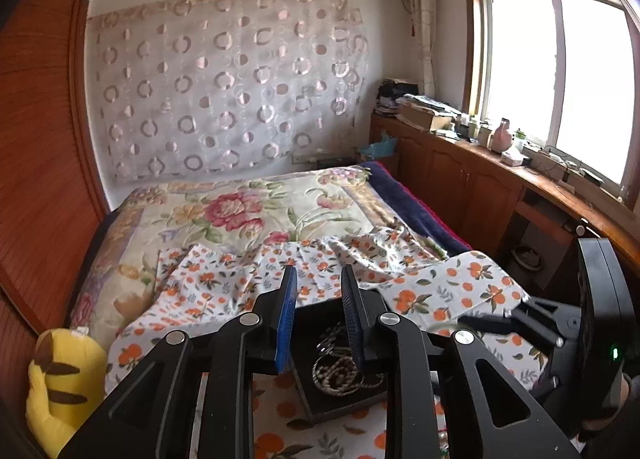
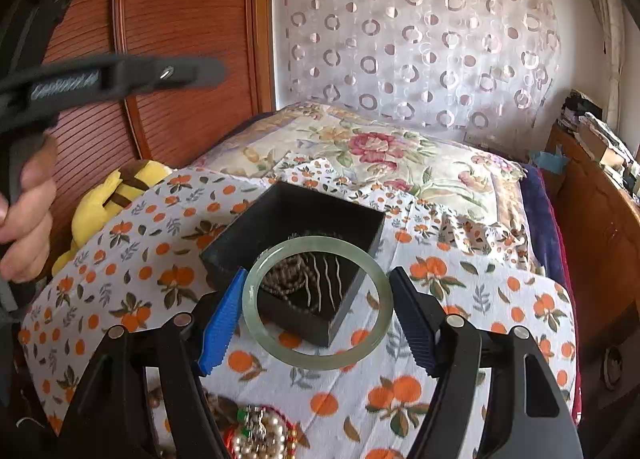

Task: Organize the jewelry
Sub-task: 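Carry the jade bangle into the black box and release it with the right gripper, then grasp and lift the brown bead bracelet with the left gripper while the right gripper approaches the pearl bracelet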

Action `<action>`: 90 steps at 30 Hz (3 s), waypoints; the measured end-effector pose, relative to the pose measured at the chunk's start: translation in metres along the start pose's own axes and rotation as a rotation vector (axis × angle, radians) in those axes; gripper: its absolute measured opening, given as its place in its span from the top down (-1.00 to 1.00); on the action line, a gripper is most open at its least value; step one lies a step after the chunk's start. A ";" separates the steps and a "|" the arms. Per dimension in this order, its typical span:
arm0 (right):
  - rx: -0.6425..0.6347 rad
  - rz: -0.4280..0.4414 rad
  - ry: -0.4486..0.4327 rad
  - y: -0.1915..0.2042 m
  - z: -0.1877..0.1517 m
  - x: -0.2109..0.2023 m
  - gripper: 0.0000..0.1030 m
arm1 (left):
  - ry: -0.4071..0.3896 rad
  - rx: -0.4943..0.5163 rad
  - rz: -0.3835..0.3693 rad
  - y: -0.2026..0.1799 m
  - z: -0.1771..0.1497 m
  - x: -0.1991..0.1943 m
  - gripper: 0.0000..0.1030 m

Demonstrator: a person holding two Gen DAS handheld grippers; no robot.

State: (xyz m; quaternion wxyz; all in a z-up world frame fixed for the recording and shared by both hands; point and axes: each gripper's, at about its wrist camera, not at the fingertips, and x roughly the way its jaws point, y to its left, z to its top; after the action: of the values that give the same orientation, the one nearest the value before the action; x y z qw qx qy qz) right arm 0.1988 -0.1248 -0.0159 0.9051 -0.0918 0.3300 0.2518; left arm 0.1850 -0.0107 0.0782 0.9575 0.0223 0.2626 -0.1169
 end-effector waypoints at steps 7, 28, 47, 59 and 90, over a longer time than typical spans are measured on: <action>0.050 0.034 0.026 -0.008 0.014 0.033 -0.45 | -0.004 0.015 0.025 0.013 -0.024 -0.018 0.20; 0.031 0.041 0.090 0.011 0.019 0.071 -0.68 | 0.065 0.027 0.028 0.025 -0.094 -0.039 -0.52; 0.028 0.063 0.044 0.011 -0.075 -0.032 -0.26 | 0.179 0.037 -0.031 -0.005 -0.156 -0.041 -0.60; 0.101 0.049 0.058 0.014 -0.139 -0.062 0.14 | 0.294 0.098 -0.079 -0.043 -0.184 -0.023 -0.18; 0.069 0.049 0.095 0.032 -0.153 -0.058 0.14 | 0.133 0.033 -0.090 -0.046 -0.150 -0.060 0.76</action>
State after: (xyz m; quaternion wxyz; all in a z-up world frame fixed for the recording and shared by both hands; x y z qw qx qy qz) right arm 0.0602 -0.1712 -0.0956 0.8847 -0.0643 0.3831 0.2578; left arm 0.0495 -0.0271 -0.0195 0.9312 0.0341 0.3245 -0.1625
